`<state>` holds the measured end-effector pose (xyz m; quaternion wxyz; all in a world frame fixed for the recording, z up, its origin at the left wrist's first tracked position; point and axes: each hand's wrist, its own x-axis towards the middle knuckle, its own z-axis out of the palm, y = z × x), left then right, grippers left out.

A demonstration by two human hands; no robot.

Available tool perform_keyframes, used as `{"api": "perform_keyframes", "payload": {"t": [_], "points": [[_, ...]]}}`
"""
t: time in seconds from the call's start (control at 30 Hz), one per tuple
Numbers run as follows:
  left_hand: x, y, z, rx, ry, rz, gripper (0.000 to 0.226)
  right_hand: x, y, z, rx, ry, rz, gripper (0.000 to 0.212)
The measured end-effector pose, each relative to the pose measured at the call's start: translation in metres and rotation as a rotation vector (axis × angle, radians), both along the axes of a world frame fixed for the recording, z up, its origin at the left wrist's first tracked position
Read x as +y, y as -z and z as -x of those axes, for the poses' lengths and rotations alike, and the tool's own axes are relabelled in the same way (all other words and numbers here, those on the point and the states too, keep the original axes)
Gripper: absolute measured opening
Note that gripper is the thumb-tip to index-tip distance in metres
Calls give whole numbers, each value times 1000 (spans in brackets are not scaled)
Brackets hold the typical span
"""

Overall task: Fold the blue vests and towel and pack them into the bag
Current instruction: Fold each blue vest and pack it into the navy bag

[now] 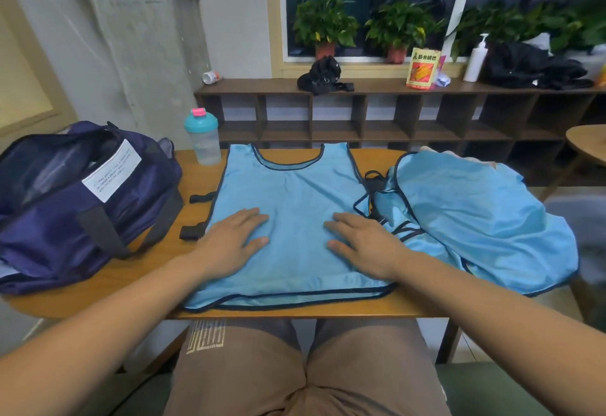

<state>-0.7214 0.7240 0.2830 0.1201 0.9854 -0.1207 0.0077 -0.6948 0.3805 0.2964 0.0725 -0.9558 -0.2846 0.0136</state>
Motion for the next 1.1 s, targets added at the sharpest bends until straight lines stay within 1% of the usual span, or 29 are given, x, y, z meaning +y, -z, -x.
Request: {"api": "perform_keyframes", "payload": {"t": [0.03, 0.07, 0.1, 0.13, 0.2, 0.27, 0.33, 0.4, 0.57, 0.67, 0.77, 0.9, 1.03, 1.1], "points": [[2, 6, -1, 7, -15, 13, 93, 3, 7, -4, -9, 1, 36, 91], [4, 10, 0, 2, -28, 23, 94, 4, 13, -6, -9, 12, 66, 107], [8, 13, 1, -6, -40, 26, 92, 3, 19, -7, 0, 44, 77, 118], [11, 14, 4, -14, -46, 19, 91, 0, 22, -5, 13, 84, 75, 121], [20, 15, 9, -11, -59, 0, 90, -8, 22, 1, 32, 156, 59, 110], [25, 14, 11, 10, -61, -4, 89, -17, 21, 5, 6, 203, 111, 98], [26, 9, 9, 38, -61, -2, 82, -20, 13, 8, -28, 217, 180, 93], [24, -2, 0, 33, -72, 13, 69, -18, 2, 6, -73, 192, 207, 85], [22, -39, -51, -79, -80, 119, 22, 5, -42, -32, -195, 100, 155, 48], [26, -51, -91, -117, -123, 187, 6, 24, -61, -77, -119, 65, 17, 34], [25, -57, -133, -135, -157, 254, 7, 40, -68, -126, -70, 61, -100, 25], [24, -56, -186, -143, -156, 253, 8, 57, -66, -181, -15, 75, -221, 20], [24, -51, -235, -95, -127, 220, 15, 72, -56, -232, 14, 50, -225, 16], [24, -51, -258, -47, -103, 206, 8, 79, -52, -256, 38, 25, -202, 9]]}}
